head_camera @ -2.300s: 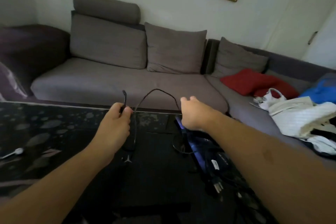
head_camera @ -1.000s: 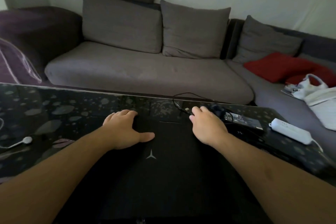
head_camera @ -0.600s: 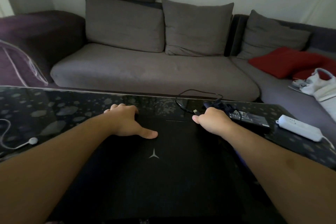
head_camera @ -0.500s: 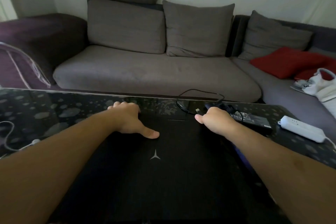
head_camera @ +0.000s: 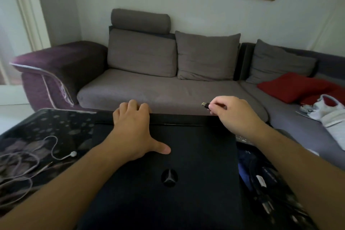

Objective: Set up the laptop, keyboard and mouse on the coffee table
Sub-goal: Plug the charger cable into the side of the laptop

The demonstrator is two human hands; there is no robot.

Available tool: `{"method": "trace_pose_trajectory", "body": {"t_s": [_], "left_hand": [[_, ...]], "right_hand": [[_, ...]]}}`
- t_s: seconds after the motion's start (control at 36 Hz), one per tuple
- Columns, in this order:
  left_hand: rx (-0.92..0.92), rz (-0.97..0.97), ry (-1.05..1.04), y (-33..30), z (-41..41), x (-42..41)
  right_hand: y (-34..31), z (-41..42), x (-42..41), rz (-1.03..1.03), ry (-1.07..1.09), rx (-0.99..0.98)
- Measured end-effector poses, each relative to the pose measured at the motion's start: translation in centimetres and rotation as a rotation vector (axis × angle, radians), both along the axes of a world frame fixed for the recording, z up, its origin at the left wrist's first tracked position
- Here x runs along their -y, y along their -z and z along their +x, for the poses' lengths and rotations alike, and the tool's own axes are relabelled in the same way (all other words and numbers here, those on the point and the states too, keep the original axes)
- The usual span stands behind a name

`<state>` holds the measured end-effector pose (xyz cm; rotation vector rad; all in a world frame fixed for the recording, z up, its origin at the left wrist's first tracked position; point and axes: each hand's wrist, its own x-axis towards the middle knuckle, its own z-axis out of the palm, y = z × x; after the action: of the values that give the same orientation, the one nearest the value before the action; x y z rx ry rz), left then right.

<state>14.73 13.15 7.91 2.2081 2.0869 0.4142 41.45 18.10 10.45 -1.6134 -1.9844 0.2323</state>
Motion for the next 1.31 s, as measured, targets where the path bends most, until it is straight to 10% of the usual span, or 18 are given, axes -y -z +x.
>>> {"method": "trace_pose_trajectory", "body": {"t_s": [0.67,1.31], "left_hand": [[0.237,0.551,0.175,-1.6,-1.4,9.2],[0.307,0.529,0.164,-2.1,-1.5,9.4]], "right_hand": [[-6.6,-5.7,9.2,0.067,-0.311,0.068],[-12.2,-12.6,11.1,0.2,-0.469,0.899]]}}
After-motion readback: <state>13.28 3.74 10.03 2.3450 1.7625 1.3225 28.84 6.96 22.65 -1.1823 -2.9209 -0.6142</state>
